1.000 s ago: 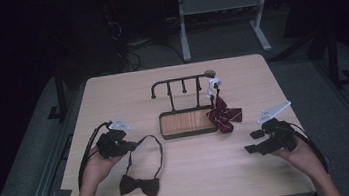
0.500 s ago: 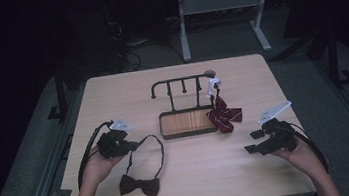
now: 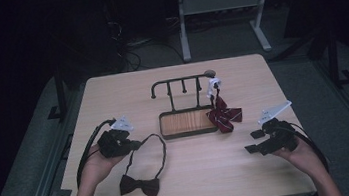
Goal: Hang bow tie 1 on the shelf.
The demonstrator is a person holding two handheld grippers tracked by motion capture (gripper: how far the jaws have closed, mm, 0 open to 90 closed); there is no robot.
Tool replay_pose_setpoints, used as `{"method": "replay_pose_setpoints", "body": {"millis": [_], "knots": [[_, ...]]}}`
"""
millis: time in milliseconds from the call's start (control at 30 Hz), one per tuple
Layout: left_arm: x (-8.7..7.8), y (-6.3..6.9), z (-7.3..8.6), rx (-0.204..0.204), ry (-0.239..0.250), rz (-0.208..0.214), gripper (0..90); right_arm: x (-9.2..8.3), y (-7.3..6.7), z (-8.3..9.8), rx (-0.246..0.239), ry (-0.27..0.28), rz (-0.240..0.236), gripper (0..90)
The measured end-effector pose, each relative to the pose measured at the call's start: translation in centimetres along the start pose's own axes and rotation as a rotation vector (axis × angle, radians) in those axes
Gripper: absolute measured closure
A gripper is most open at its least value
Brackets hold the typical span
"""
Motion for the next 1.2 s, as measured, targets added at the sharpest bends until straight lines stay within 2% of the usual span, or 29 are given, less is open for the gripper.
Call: {"method": "replay_pose_setpoints", "body": {"millis": [300, 467, 1200], "knots": [[-1.2, 0.7, -2.0, 0.069, -0.002, 0.019, 90.0, -0.4, 0.2, -0.2, 0.002, 0.016, 0.001, 36.9], [-1.5, 1.0, -2.8, 0.093, -0.015, 0.032, 90.0, -0.5, 0.4, 0.0, 0.005, 0.021, 0.005, 36.9], [-3.6, 1.3, -4.4, 0.127, -0.009, 0.065, 90.0, -0.9, 0.4, 0.2, 0.006, 0.029, -0.001, 36.8]]}}
Point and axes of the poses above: each handheld gripper's, and its own axes: x roughly forward along the jaws, z roughly out of its underside, y roughly to its right, the point moved 6 cm from there along x, roughly forward along the jaws, and after that the axes turned 5 degrees about x, right-handed, at the moved point
